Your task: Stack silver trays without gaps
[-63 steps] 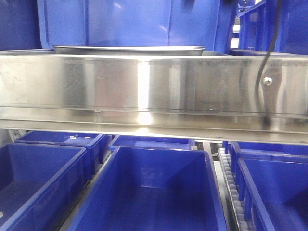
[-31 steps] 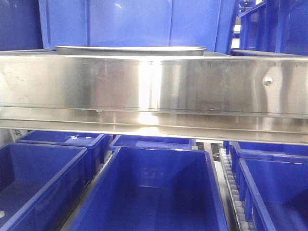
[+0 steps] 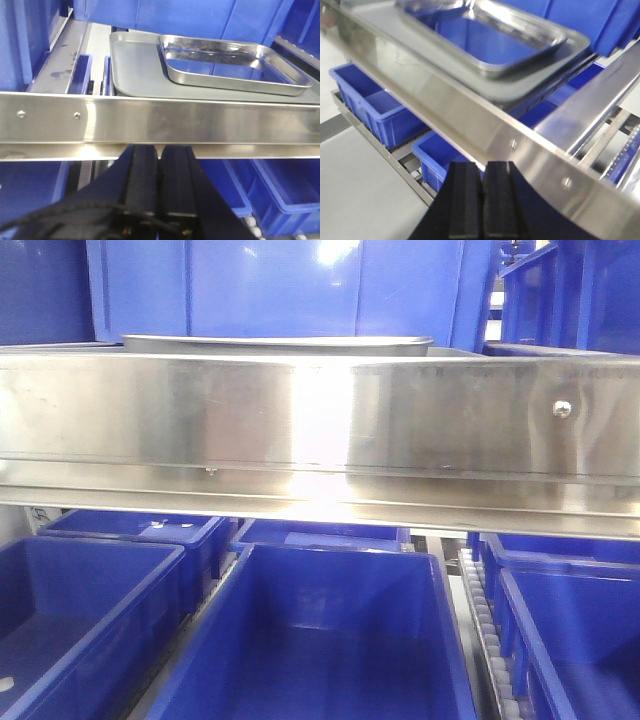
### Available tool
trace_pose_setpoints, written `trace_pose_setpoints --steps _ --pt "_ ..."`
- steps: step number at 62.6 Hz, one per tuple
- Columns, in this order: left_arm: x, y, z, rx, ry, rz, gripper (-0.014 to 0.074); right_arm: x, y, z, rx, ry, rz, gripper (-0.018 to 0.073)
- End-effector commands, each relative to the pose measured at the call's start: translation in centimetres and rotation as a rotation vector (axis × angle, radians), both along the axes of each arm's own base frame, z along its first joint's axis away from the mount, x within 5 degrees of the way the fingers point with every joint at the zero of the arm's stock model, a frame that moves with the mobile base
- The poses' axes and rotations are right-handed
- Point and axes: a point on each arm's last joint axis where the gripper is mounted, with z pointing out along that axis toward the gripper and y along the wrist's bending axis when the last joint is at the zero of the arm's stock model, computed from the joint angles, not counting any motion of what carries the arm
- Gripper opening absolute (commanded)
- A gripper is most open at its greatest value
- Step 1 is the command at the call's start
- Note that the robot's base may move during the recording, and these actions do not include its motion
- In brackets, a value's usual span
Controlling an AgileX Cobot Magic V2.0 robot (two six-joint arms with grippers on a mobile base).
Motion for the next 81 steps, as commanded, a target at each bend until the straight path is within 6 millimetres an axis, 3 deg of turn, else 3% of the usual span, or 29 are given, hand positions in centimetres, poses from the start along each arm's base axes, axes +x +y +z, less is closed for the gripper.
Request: trace_pose_setpoints --steps 1,43,56,64,81 --pt "0.2 -0.2 1.6 -0.05 -0.122 -0.011 -0.0048 -0.3 0.2 0.6 0.053 -0.131 0.06 0.0016" --pt "0.2 -0.2 1.2 -0.064 -0.082 0.001 -0.0048 -0.2 0.3 0.4 0.044 -0.138 0.064 0.0016" --pt "-0.5 0.6 0.9 0.006 -0.212 0.114 -0.0048 -0.2 0.3 0.4 0.044 -0.138 0.064 0.0016" --pt "-0.8 1.4 -1.3 0.012 -0.335 0.232 -0.0048 -0.2 0.3 0.4 0.044 -0.138 0.064 0.0016" --pt "-0.8 2.1 -8.8 0.013 -0.412 0.355 -0.0048 -0.2 0.3 0.4 0.044 -0.138 0.064 0.0016"
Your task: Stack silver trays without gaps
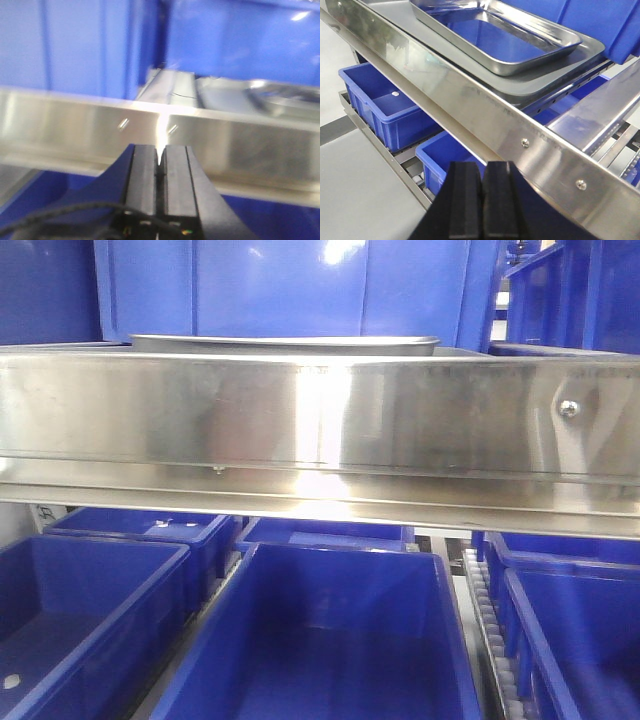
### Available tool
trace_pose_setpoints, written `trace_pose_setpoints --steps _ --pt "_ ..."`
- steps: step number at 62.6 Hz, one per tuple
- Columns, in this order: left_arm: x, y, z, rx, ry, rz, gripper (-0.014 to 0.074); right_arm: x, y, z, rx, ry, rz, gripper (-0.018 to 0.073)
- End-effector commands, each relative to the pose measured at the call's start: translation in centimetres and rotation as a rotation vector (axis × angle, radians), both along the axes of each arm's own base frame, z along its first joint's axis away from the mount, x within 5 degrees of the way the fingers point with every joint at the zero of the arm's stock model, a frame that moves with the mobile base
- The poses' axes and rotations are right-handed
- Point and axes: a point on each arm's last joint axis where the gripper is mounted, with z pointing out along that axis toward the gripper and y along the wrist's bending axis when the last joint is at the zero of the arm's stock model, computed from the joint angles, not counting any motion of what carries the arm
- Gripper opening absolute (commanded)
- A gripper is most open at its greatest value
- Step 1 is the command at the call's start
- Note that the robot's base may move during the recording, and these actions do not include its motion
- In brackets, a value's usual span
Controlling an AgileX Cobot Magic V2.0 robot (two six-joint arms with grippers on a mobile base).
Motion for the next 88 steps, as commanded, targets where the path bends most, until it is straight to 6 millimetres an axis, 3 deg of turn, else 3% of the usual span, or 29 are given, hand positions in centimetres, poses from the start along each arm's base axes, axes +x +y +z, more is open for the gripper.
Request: trace_pose_setpoints --steps 1,6,14,76,88 --pt "-0.2 0.2 0.1 -0.012 -0.147 0.036 -0.0048 0.0 0.3 1.6 0.04 -0.096 0.037 0.0016" --pt "0.2 0.4 -1.4 -0.011 -0.172 0.066 -0.0048 0.0 0.3 1.6 0.04 -0.095 0.036 0.0016" --pt "0.2 0.4 -1.8 -0.011 -0.13 0.058 -0.0048 0.0 0.3 1.6 0.037 -0.093 0.035 0.0016" --pt "0.1 0.2 -1.3 -0.017 -0.188 0.017 -0.0048 0.1 0.3 1.3 0.035 -0.081 0.027 0.0016" --pt "0.1 0.2 -1.3 -0.017 -0.188 0.017 -0.0048 0.9 -1.3 -0.2 0.128 -0.032 -0.171 0.0016"
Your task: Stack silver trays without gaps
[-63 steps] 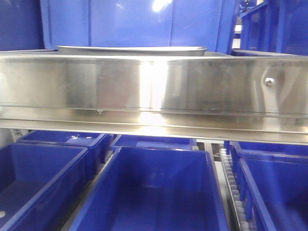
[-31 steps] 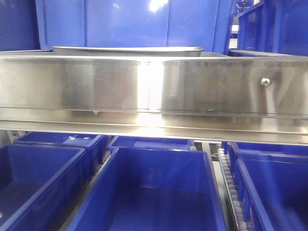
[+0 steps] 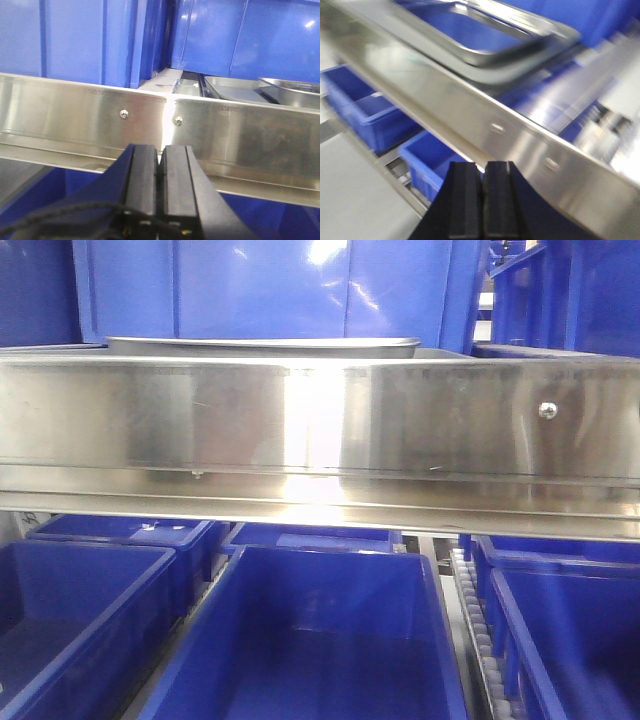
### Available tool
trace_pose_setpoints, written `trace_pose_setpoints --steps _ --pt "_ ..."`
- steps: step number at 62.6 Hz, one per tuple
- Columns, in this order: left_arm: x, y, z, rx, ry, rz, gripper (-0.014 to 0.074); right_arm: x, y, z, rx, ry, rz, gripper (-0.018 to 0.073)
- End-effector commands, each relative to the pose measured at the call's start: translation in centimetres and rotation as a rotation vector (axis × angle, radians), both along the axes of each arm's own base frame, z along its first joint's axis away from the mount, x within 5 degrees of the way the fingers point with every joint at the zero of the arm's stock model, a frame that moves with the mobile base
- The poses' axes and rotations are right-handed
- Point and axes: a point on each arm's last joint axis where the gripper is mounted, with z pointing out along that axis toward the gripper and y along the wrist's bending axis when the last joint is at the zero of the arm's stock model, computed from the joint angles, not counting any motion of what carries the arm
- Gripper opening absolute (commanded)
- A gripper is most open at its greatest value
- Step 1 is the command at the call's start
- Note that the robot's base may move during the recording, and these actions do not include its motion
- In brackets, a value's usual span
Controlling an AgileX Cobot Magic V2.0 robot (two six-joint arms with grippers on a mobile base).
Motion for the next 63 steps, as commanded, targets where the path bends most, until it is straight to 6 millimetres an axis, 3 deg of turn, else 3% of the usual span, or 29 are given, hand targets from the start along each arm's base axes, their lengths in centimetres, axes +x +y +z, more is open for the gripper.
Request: trace_pose_setpoints --steps 1,19,34,48,63 --pt "-0.4 0.1 1.1 -0.009 -0.128 0.006 -0.0048 0.4 -0.7 0.9 0.094 -0.083 -0.083 0.0016" --pt "-0.4 0.1 1.1 -0.009 -0.126 0.006 -0.0048 -1.3 -4.1 -2.4 0.077 -0.277 -0.374 0.0016" --pt "-0.4 0.1 1.1 -0.009 -0.126 0.006 -0.0048 -2.5 -5.4 -4.7 0.099 -0.375 -0.56 0.0016" --pt "-0.4 0.1 1.1 -0.009 -0.126 0.006 -0.0048 -2.9 -5.7 -7.0 0.119 -0.477 -0.602 0.0016" --pt "-0.4 0.1 1.1 -0.009 -0.123 0.006 -0.0048 -2.8 -5.7 -7.2 0.112 -0.446 -0.601 0.0016"
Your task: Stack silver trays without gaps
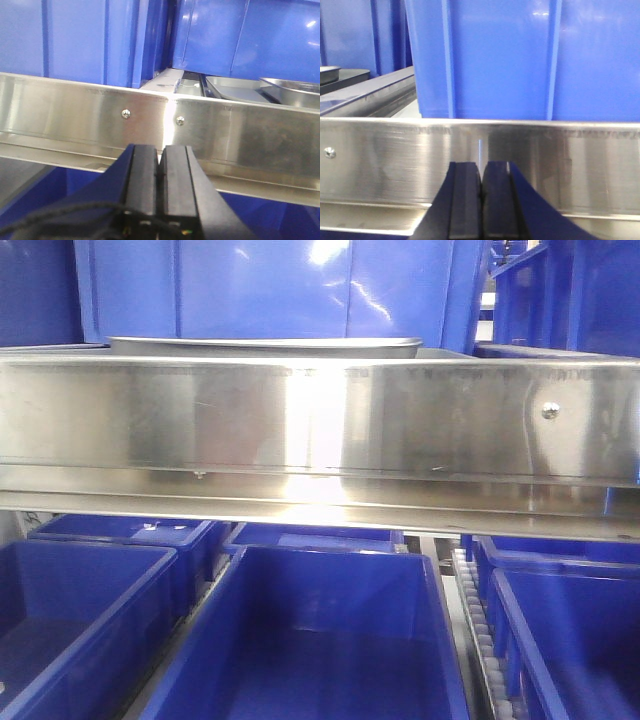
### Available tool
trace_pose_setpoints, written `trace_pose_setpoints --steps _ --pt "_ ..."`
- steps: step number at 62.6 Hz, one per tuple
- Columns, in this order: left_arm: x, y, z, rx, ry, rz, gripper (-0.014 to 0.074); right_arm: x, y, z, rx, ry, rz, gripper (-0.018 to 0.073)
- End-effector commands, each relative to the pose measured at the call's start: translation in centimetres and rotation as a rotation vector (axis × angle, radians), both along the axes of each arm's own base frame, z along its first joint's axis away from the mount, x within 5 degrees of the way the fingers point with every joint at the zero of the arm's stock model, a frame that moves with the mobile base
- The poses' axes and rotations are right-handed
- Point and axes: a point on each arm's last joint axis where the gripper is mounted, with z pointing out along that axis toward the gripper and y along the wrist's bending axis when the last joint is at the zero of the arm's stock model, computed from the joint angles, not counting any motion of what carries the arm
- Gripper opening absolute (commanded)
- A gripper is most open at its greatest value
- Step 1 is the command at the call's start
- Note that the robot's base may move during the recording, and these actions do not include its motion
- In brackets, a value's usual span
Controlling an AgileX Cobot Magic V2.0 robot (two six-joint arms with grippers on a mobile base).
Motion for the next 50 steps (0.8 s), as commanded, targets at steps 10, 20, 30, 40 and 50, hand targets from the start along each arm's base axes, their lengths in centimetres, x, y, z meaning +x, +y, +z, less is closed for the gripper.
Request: trace_pose_setpoints --steps 10,20,30,40,50 --pt "-0.38 0.08 1.05 -0.009 -0.123 0.006 -0.0048 -0.17 -0.07 0.84 -0.013 -0.1 -0.012 0.0016" --pt "-0.38 0.08 1.05 -0.009 -0.123 0.006 -0.0048 -0.17 -0.07 0.84 -0.013 -0.1 -0.012 0.0016" --pt "-0.38 0.08 1.05 -0.009 -0.123 0.006 -0.0048 -0.17 -0.07 0.84 -0.013 -0.1 -0.012 0.0016" --pt "-0.38 0.08 1.05 -0.009 -0.123 0.006 -0.0048 -0.17 -0.07 0.84 -0.013 -0.1 -0.012 0.0016" --pt "-0.38 0.08 1.05 -0.009 -0.123 0.006 -0.0048 -0.17 -0.07 0.84 -0.013 -0.1 -0.012 0.0016"
